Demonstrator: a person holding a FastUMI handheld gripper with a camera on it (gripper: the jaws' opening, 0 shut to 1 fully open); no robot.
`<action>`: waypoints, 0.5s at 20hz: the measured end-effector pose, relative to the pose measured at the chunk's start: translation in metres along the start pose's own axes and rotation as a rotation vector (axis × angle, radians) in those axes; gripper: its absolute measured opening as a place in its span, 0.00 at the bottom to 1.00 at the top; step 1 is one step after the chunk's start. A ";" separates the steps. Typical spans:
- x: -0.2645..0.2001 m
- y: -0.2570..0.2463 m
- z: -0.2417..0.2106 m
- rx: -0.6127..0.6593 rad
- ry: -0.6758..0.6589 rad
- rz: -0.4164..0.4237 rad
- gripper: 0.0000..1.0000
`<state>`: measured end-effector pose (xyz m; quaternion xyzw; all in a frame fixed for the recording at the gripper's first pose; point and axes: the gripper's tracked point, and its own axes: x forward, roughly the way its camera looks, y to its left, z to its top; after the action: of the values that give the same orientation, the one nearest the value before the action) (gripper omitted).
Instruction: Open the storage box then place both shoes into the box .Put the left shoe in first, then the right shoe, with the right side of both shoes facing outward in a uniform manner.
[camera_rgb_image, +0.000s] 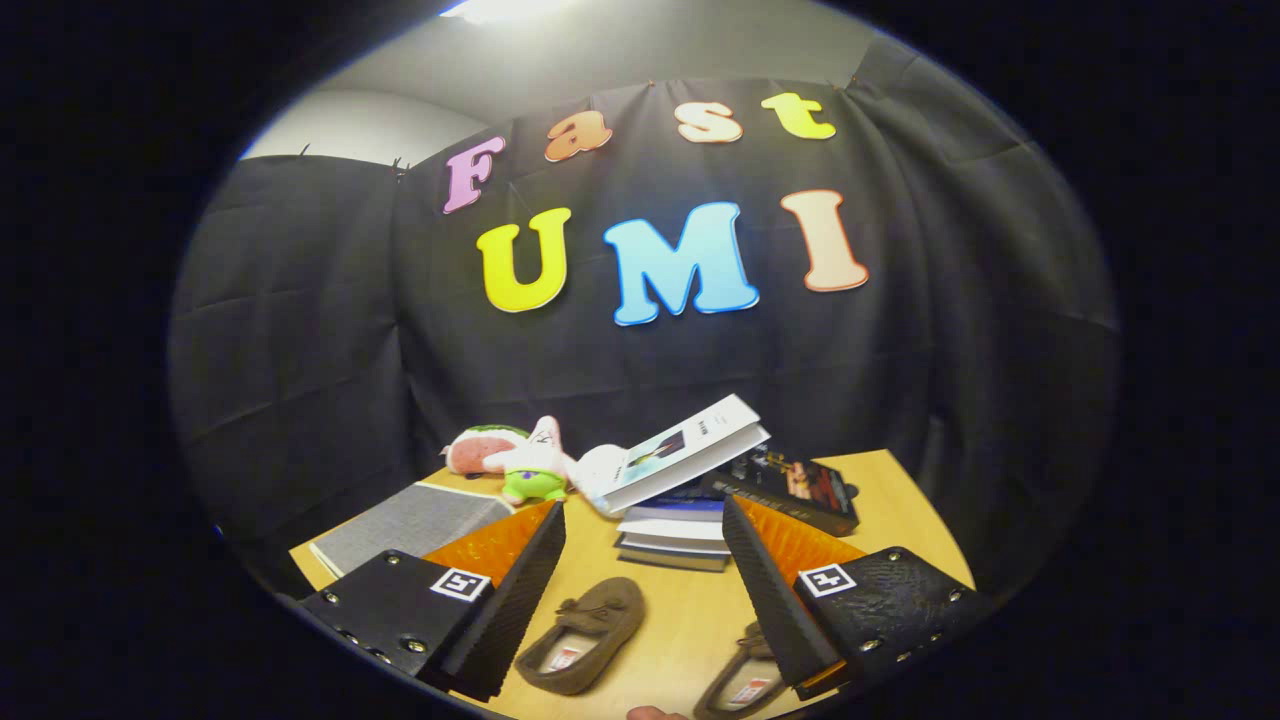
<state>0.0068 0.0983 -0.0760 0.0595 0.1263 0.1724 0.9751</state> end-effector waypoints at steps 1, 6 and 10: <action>0.005 0.009 -0.006 0.020 0.027 0.045 0.97; 0.026 0.058 -0.042 0.178 0.180 0.278 0.97; 0.036 0.091 -0.083 0.419 0.384 0.434 0.96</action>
<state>-0.0122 0.2015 -0.1492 0.2503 0.3241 0.3540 0.8408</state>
